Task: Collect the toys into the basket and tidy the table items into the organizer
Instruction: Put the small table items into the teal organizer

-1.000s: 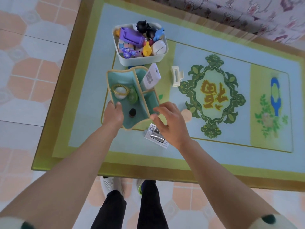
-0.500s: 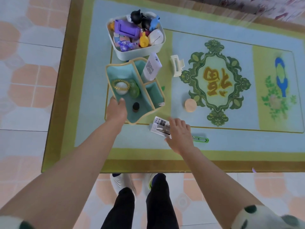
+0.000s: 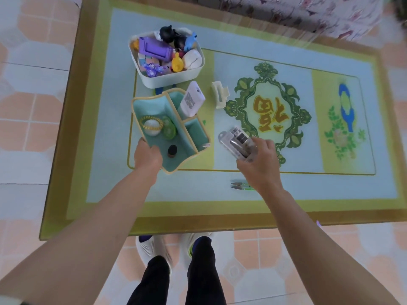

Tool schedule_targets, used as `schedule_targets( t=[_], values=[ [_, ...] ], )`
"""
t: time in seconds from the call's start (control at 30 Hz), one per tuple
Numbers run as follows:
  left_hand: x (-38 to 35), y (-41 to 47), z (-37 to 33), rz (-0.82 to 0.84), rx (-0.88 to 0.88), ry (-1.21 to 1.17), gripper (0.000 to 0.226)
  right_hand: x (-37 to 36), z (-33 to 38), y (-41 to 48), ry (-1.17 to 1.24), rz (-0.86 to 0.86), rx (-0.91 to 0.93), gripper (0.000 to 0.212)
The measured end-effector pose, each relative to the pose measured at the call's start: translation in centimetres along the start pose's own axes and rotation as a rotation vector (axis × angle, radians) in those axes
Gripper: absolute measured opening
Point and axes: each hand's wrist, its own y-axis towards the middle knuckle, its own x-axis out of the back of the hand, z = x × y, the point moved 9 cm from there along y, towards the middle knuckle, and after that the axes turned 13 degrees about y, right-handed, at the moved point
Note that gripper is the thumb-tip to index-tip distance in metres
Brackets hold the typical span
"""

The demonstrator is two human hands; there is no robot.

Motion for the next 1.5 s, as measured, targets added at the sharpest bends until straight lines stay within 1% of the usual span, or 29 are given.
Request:
schedule_targets(
  t=[0.03,0.1,0.17,0.23,0.33,0.4,0.47,0.57,0.63,0.7,0.77,0.83,0.97,1.07,1.13,1.17,1.23,1.33,1.4,1.5],
  values=[
    [-0.1,-0.2,0.1,0.003,-0.002,0.000,0.029,1.2,1.0,0.0,0.040,-0.035,0.042,0.059],
    [-0.5,-0.5,0.0,0.006,-0.014,0.000,0.028,2.6,3.8,0.1,0.041,-0.029,0.177,0.064],
    [-0.8,-0.8,-0.1,0.007,-0.025,-0.002,0.026,2.5,6.6,0.1,-0.050,0.046,0.322,0.066],
    [-1.4,-1.2,-0.4,0.015,-0.032,-0.008,0.024,1.6,8.7,0.3,-0.174,0.143,0.408,0.066],
    [-2.3,-1.7,-1.3,0.030,-0.058,-0.013,0.025,0.0,10.2,1.0,-0.390,0.274,0.485,0.067],
    [-2.6,-2.0,-1.9,0.019,-0.084,0.002,0.024,-0.8,10.7,1.5,-0.491,0.319,0.517,0.066],
    [-2.8,-2.0,-2.5,0.004,-0.106,0.025,0.024,-1.5,11.1,2.0,-0.560,0.354,0.544,0.065],
    [-3.5,-2.1,-3.0,0.011,-0.107,0.026,0.022,-2.9,11.3,2.2,-0.592,0.412,0.562,0.067],
    [-4.2,-2.3,-3.2,0.025,-0.093,0.008,0.023,-3.4,11.1,2.3,-0.583,0.439,0.563,0.069],
    [-4.5,-2.4,-3.5,0.031,-0.095,-0.014,0.025,-3.4,10.7,2.5,-0.526,0.460,0.546,0.077],
    [-4.5,-2.3,-4.0,0.013,-0.096,-0.016,0.025,-2.8,10.2,3.0,-0.459,0.468,0.529,0.085],
    [-4.2,-2.1,-4.4,-0.013,-0.104,-0.012,0.022,-1.8,9.7,3.6,-0.383,0.458,0.514,0.086],
    [-4.2,-1.9,-5.3,-0.037,-0.118,-0.028,0.021,-0.3,9.1,5.0,-0.200,0.438,0.511,0.069],
    [-4.6,-1.5,-5.4,-0.049,-0.084,-0.035,0.030,-1.6,8.7,5.5,-0.223,0.540,0.532,0.051],
    [-4.9,-1.3,-5.3,-0.057,-0.069,-0.033,0.032,-2.4,8.5,6.1,-0.239,0.592,0.534,0.042],
    [-5.0,-1.2,-5.3,-0.059,-0.066,-0.031,0.031,-2.4,8.5,6.8,-0.217,0.578,0.529,0.038],
    [-5.2,-1.0,-5.3,-0.068,-0.055,-0.013,0.030,-1.5,8.4,8.6,-0.144,0.474,0.492,0.031],
    [-5.2,-0.5,-5.2,-0.089,-0.036,0.009,0.032,-0.5,7.2,12.2,-0.111,0.337,0.377,0.026],
    [-5.3,-0.3,-5.4,-0.092,-0.041,0.020,0.032,-0.8,6.2,14.3,-0.137,0.303,0.303,0.025],
    [-5.6,-0.2,-5.5,-0.097,-0.037,0.007,0.032,-2.4,4.0,17.6,-0.151,0.304,0.150,0.027]
  ],
)
